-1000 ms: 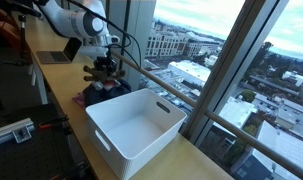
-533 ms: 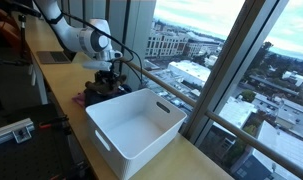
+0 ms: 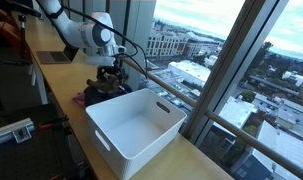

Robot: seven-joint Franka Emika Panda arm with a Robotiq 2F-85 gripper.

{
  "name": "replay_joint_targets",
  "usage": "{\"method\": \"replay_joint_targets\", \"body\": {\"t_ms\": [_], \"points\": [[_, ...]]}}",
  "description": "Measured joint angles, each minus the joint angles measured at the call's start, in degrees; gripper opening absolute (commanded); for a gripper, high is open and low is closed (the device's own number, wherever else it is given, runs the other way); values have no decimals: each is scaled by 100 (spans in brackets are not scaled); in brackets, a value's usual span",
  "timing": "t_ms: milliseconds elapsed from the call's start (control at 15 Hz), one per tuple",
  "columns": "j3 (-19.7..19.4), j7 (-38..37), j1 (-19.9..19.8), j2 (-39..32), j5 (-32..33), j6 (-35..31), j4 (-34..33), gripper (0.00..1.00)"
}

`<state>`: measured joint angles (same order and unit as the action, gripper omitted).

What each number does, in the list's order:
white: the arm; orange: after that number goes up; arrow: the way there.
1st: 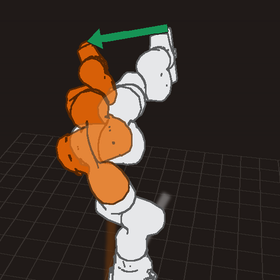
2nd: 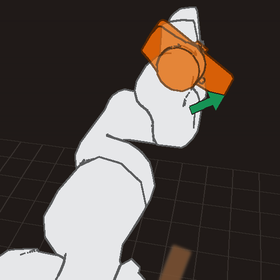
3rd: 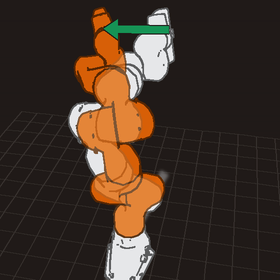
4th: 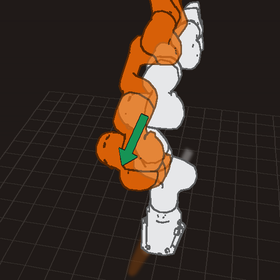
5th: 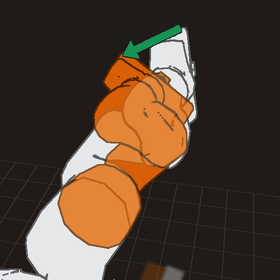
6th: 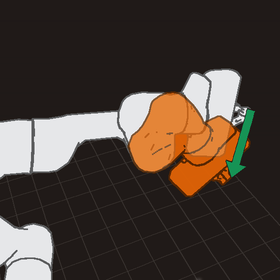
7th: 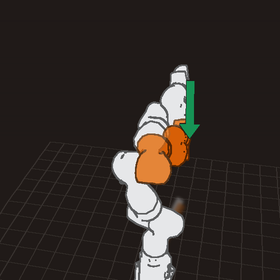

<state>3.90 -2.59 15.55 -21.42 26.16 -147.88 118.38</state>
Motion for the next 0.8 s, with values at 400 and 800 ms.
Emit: {"method": "replay_joint_targets", "body": {"t_ms": [400,800], "points": [[-9,0,-30,756,-8,156,150,100],[150,112,-48,936,-395,270,151,100]]}}
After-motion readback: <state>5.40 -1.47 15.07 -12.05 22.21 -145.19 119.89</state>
